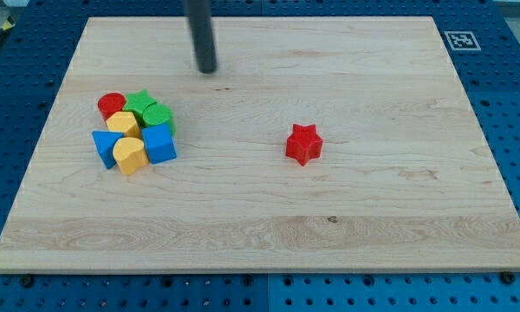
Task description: Slide the red star towards the bottom center
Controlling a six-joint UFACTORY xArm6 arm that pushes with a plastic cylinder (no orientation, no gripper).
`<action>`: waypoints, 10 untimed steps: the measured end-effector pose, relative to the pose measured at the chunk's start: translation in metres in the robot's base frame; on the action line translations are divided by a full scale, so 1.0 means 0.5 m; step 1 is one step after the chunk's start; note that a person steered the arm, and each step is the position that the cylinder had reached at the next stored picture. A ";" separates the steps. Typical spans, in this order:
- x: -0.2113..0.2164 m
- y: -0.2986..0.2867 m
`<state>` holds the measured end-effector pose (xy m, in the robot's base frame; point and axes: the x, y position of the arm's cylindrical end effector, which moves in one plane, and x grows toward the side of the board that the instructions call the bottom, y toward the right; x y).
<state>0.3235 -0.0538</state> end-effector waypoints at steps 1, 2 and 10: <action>0.046 0.091; 0.079 0.128; 0.280 0.168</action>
<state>0.4634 0.0301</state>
